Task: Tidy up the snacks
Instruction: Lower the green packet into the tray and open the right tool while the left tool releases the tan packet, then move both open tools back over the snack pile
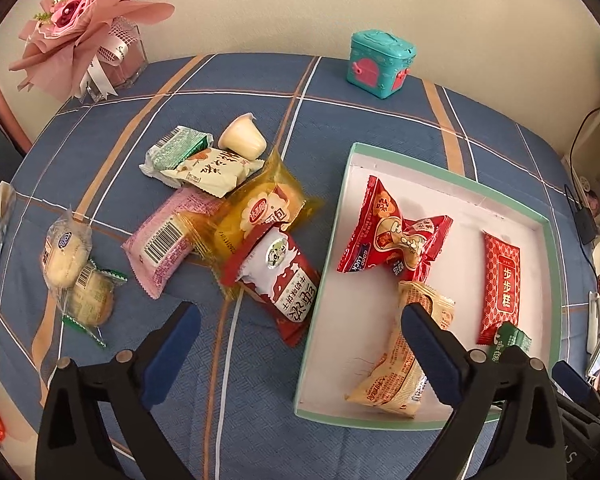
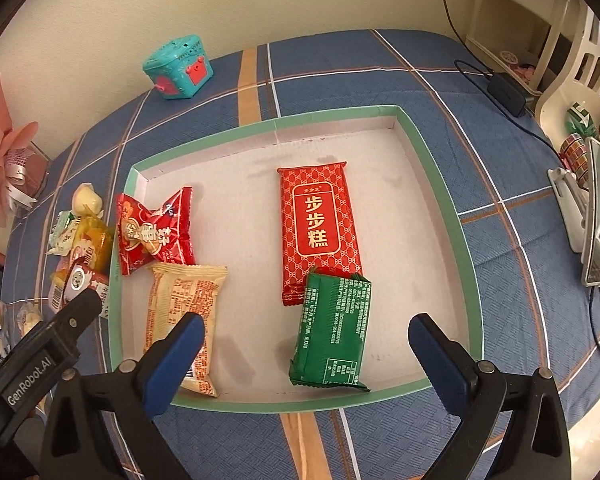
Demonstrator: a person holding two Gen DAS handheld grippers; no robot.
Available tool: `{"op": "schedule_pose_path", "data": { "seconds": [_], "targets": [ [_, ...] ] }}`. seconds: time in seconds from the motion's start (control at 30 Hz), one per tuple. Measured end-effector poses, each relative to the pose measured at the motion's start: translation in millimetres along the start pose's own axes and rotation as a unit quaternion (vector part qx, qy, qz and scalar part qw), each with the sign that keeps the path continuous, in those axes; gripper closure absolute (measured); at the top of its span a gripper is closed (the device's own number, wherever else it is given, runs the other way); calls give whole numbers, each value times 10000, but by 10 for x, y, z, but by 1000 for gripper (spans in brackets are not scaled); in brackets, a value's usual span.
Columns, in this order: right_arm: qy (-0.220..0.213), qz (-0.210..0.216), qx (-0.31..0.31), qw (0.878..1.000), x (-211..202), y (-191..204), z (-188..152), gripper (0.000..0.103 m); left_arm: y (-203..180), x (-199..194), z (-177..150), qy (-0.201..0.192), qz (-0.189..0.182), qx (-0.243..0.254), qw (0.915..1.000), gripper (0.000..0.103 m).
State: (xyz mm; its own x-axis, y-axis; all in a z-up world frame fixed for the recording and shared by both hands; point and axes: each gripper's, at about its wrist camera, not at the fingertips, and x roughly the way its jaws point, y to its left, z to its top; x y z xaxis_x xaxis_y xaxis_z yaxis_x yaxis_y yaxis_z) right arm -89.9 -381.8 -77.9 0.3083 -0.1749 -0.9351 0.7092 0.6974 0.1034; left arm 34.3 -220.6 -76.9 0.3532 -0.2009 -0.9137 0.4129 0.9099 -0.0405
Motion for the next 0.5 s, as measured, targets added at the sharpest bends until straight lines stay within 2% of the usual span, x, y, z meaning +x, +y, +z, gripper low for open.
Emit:
{"op": "schedule_pose_path", "data": {
  "seconds": [0.27,0.5],
  "targets": [
    [-262,30,-77,9996,-79,107,-10,0,50,-32,33,-138,-78,102,9998,2],
    [-362,117,-156,9992,-106,310,-6,0,301,-57,91,-238,-112,-67,9996,2]
  ]
}}
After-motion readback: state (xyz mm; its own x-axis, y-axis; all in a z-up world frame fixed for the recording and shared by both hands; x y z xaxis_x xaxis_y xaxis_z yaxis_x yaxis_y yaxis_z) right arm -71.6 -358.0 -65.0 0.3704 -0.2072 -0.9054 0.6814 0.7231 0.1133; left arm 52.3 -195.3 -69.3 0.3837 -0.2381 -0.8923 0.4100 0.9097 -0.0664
